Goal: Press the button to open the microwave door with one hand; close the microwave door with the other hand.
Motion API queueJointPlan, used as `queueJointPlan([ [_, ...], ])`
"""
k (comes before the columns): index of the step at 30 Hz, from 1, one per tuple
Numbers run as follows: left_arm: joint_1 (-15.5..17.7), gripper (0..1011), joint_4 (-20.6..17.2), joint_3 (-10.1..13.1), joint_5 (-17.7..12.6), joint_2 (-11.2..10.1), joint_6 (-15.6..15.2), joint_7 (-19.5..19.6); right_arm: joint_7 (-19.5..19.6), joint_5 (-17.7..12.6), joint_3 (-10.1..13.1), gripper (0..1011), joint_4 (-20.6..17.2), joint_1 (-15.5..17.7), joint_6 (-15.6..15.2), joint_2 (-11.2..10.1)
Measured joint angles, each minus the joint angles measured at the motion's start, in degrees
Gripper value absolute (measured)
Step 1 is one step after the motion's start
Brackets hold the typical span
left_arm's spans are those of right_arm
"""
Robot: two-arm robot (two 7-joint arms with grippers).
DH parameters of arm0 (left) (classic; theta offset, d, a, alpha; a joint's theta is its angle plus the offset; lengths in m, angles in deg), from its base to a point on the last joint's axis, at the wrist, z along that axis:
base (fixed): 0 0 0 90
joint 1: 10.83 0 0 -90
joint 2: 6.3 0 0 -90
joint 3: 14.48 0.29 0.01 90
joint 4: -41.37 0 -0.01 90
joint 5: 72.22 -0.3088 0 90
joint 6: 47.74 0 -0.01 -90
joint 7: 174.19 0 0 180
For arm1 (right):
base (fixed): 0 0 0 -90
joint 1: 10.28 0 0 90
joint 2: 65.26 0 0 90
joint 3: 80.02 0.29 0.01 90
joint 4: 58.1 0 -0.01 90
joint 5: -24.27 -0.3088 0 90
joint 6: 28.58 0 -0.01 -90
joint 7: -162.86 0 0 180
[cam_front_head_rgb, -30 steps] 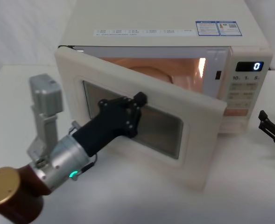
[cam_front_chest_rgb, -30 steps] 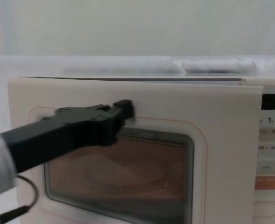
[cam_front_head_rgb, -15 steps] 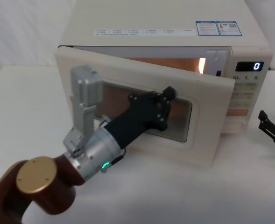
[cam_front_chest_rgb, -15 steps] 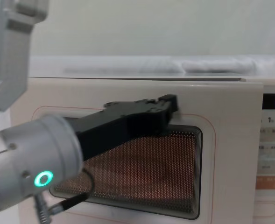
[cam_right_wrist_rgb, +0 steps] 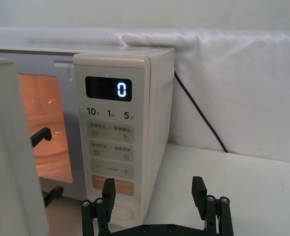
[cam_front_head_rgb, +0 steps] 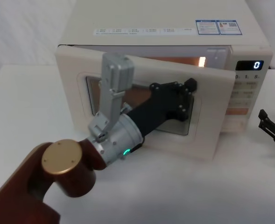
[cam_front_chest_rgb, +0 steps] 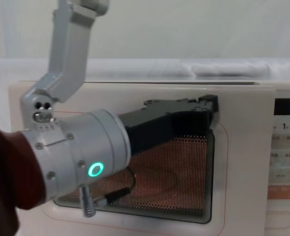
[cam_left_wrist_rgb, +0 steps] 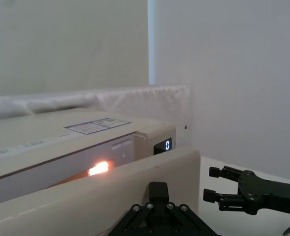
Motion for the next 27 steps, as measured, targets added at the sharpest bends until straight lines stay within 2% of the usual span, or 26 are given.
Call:
queueJointPlan([
  [5,1.3,0,1.7,0.7,-0.9,1.0,-0.7,-0.7,0.0,0.0,0.0,1002,0.0,0.0,0.0,0.0],
  [10,2.7,0,3.7,1.2,-3.3,2.4,-1.5,-2.9,0.0,0.0,0.0,1002,0.0,0.0,0.0,0.0],
  [27,5.1,0,7.1,1.0,-9.3,7.4,-2.6,-6.9,0.0,0.0,0.0,1002,0.0,0.0,0.0,0.0],
])
